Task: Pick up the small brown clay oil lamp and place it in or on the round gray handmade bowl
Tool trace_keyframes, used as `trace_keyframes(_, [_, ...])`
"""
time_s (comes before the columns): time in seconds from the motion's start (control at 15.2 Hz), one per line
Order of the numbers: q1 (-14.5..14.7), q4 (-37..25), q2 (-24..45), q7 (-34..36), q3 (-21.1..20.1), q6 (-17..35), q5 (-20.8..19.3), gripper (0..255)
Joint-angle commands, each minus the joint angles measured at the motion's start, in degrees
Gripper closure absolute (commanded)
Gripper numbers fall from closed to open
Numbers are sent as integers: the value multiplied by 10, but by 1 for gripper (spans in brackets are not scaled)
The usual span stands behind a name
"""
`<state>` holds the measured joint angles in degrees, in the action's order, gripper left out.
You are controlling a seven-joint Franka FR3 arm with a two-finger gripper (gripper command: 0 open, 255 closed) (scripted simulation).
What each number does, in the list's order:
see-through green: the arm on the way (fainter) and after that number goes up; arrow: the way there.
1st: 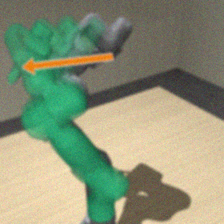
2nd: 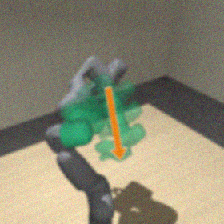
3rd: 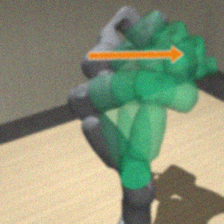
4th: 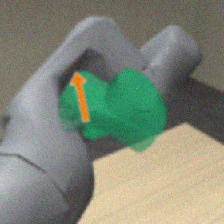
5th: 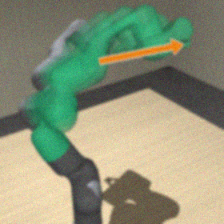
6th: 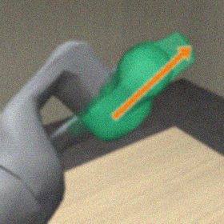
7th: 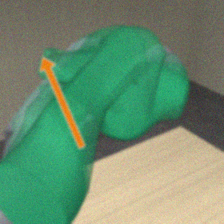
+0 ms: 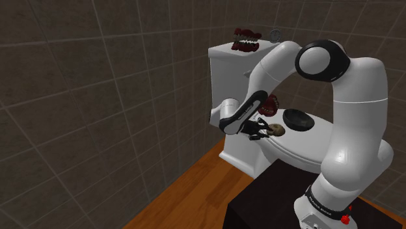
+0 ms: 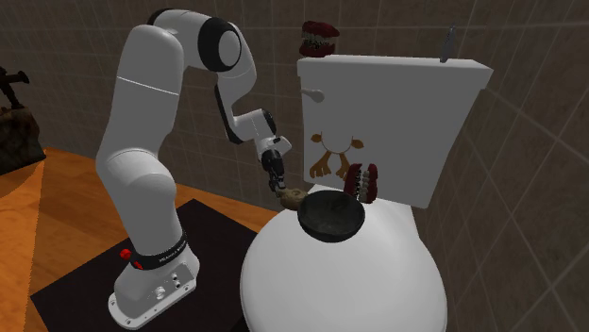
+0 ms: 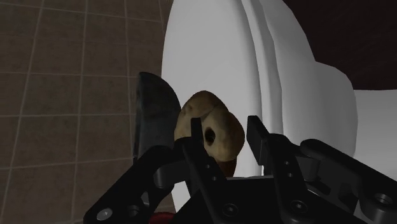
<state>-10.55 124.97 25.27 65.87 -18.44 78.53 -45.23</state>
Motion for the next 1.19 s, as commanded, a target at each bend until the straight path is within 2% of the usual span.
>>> trace_keyframes(0.0, [-1,3,-14,-9,-2,-7,2,255])
trace_keyframes(1.12, [-4,10,-127,-90,-16,-70,16,255])
